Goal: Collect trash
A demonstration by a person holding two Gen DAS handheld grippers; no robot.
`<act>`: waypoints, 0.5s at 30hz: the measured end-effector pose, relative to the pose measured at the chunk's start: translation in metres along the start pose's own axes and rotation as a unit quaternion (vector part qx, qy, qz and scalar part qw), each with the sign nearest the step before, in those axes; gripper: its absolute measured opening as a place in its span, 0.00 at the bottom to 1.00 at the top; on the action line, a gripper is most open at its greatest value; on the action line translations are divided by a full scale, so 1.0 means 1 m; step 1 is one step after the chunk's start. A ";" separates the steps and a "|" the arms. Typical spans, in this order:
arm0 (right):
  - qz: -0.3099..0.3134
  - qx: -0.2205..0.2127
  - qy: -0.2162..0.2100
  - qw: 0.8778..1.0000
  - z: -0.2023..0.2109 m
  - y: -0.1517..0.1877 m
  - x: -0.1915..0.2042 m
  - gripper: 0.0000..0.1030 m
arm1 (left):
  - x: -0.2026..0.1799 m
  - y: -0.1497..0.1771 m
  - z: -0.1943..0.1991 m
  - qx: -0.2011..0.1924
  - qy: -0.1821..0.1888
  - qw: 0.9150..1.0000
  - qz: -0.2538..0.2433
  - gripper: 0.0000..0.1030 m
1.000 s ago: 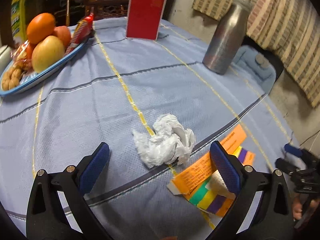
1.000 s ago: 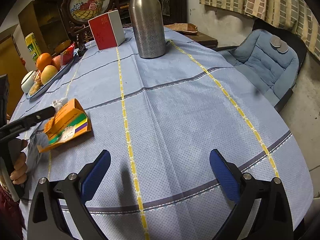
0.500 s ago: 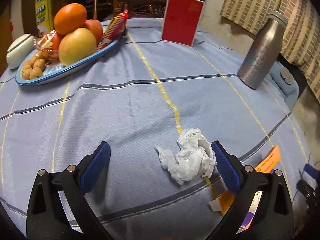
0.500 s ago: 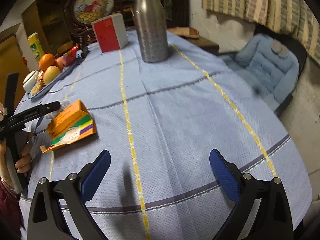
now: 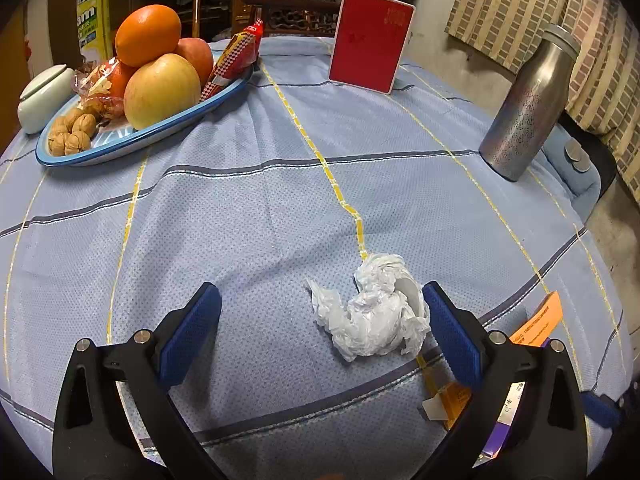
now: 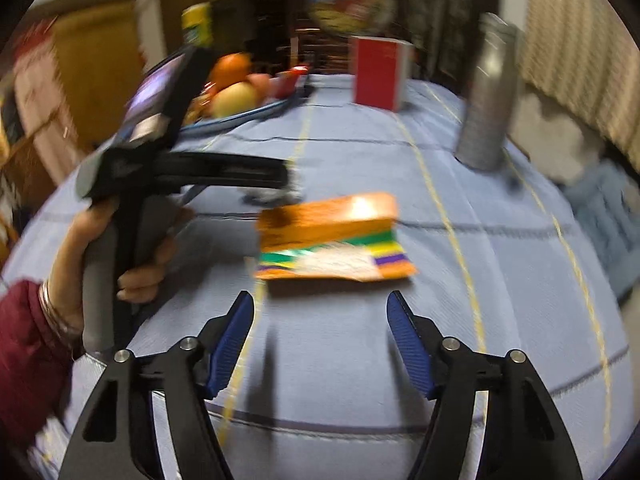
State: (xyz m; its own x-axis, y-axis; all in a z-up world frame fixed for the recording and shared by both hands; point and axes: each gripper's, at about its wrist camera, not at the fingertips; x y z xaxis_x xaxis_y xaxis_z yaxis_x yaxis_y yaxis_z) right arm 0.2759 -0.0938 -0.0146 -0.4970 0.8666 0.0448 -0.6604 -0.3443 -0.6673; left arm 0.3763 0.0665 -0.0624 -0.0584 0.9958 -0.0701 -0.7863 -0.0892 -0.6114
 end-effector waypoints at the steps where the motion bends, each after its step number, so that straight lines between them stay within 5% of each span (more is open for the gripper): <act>1: 0.015 0.000 0.006 1.000 -0.002 -0.003 0.008 0.66 | 0.000 0.000 0.000 0.000 -0.001 1.000 -0.001 0.94; 4: 0.048 0.005 0.008 0.999 -0.010 -0.012 0.026 0.59 | -0.001 0.000 0.000 0.001 -0.003 1.000 -0.003 0.94; 7: 0.074 0.024 0.018 0.997 -0.022 -0.016 0.037 0.27 | -0.002 0.000 -0.001 0.002 -0.005 1.000 -0.005 0.94; 8: 0.076 0.030 0.024 0.996 -0.024 -0.015 0.036 0.09 | -0.002 0.000 -0.001 0.002 -0.006 1.000 -0.006 0.94; 9: 0.075 0.031 0.029 0.996 -0.022 -0.014 0.032 0.03 | -0.003 0.000 -0.001 0.002 -0.007 1.000 -0.007 0.94; 15: 0.045 0.006 0.123 0.991 0.026 0.004 -0.029 0.03 | -0.004 -0.001 -0.003 0.004 -0.013 1.000 -0.013 0.94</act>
State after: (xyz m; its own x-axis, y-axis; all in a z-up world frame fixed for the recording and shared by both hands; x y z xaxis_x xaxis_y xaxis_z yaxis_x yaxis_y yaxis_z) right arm 0.2726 -0.1295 0.0007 -0.4029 0.8935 -0.1984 -0.6275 -0.4275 -0.6508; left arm 0.3791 0.0622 -0.0641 -0.0542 0.9980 -0.0329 -0.7932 -0.0630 -0.6057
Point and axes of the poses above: each gripper's, at about its wrist camera, not at the fingertips, and z roughly against the way its jaws point, x to its left, y to its underside, and after that the axes turned 5 degrees about -y, right-handed
